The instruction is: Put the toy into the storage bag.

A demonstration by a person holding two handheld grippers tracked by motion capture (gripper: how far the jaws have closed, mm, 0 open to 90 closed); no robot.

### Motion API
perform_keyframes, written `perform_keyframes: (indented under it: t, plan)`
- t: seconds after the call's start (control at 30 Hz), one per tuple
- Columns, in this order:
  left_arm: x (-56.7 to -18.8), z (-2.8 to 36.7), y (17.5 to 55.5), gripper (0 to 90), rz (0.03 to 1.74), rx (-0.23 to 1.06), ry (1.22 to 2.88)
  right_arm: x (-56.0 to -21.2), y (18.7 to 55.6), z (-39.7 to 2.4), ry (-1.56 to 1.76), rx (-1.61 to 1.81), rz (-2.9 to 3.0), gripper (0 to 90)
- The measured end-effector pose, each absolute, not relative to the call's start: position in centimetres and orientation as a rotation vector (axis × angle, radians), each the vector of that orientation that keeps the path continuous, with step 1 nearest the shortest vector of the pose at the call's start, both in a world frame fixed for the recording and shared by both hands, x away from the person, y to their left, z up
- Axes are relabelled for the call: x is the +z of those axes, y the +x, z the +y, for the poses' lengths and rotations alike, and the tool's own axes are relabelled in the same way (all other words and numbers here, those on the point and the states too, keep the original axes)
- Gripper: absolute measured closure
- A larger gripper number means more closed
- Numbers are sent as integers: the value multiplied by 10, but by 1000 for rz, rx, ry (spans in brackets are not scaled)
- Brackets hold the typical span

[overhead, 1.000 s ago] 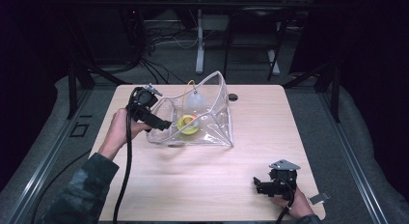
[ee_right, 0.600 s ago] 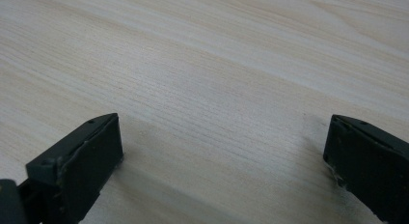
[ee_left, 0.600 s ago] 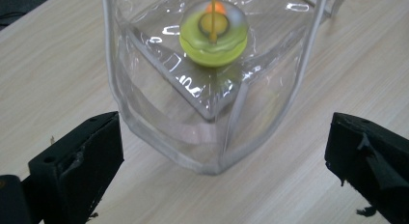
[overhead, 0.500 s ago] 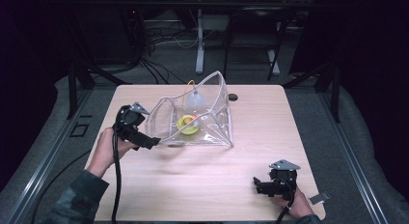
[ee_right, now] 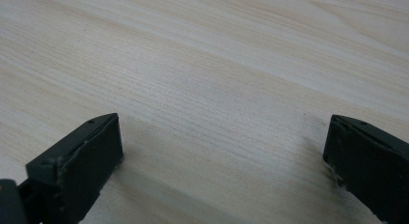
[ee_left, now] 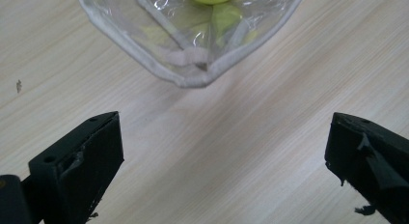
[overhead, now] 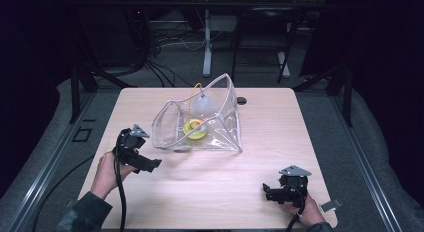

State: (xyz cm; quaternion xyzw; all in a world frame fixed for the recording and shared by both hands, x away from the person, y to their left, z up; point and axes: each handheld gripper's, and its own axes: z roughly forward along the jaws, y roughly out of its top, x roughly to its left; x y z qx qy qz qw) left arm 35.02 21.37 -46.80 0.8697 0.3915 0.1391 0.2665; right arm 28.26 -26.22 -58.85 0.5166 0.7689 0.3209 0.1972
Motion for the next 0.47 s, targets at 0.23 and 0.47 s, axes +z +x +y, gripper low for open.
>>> perform_keyframes:
  t: [0.23,0.47]
  plan:
    - [-492,223,334,1,1015,398,2307,-589,283,-262,1445,906,2157,0]
    - [-514,234,332,1,1063,371,2326,-589,284,-261,1439,910,2159,0]
